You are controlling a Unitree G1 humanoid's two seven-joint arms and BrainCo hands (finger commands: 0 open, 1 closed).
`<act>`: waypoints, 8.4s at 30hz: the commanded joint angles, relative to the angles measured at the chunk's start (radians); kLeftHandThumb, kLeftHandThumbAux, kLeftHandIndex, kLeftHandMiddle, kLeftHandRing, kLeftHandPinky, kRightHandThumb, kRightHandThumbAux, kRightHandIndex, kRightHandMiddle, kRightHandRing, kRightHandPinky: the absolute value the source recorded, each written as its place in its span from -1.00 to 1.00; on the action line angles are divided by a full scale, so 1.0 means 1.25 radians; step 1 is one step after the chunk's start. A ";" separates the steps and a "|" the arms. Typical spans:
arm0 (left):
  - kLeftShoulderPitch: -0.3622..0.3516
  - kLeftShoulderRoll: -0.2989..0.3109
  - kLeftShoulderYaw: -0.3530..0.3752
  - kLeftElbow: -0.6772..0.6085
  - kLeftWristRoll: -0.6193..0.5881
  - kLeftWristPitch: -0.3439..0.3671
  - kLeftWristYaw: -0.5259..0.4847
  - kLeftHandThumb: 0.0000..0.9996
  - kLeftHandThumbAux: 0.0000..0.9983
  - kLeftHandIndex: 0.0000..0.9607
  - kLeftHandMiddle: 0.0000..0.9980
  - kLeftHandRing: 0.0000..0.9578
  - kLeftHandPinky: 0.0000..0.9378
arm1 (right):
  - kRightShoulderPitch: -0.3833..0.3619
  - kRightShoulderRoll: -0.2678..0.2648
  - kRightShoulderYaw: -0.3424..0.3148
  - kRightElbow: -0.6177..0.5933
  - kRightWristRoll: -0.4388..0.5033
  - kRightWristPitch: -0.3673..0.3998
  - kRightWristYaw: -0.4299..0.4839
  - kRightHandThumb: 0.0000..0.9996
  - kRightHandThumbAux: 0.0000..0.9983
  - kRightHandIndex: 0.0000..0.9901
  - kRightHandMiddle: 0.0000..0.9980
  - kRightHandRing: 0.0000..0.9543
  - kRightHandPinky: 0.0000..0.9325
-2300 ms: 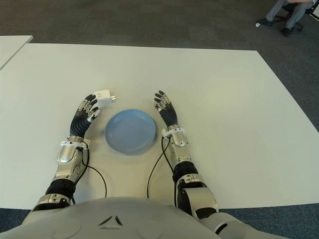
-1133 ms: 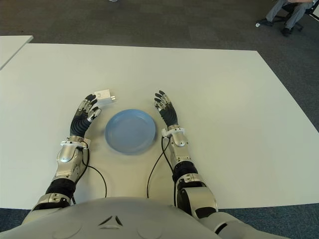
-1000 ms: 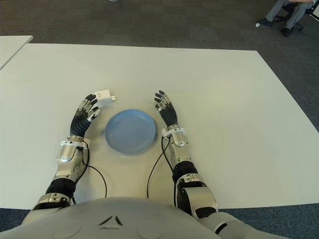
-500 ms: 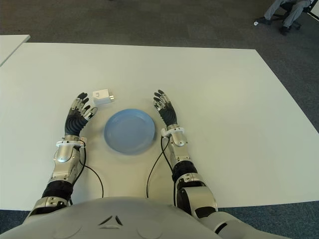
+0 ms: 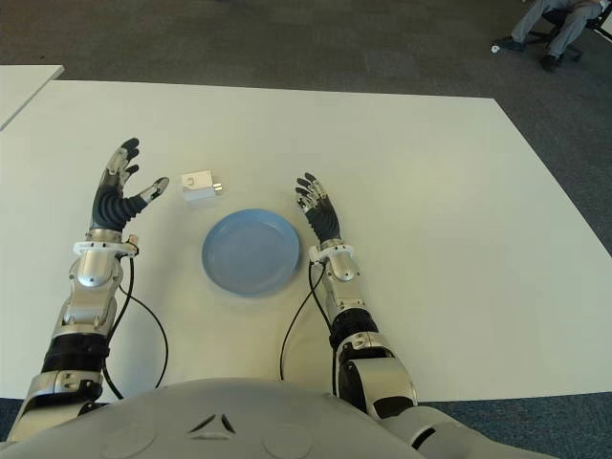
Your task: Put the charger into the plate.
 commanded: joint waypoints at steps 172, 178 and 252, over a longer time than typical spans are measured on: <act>-0.520 0.109 -0.583 0.887 0.399 0.119 0.047 -0.90 -0.22 -1.00 -0.99 -0.99 -0.90 | 0.061 0.014 0.014 -0.025 -0.003 0.021 -0.004 -1.00 0.01 -0.83 -0.51 -0.54 -0.66; -0.537 0.114 -0.618 0.889 0.431 0.127 0.020 -0.93 -0.27 -1.00 -0.96 -0.96 -0.84 | 0.060 0.015 0.014 -0.022 0.000 0.023 -0.005 -1.00 0.01 -0.83 -0.50 -0.54 -0.65; -0.576 0.137 -0.720 0.843 0.507 0.160 0.081 0.45 0.40 -0.10 0.53 0.62 0.59 | 0.050 0.028 0.012 -0.002 0.014 0.019 -0.012 -1.00 0.02 -0.82 -0.45 -0.49 -0.62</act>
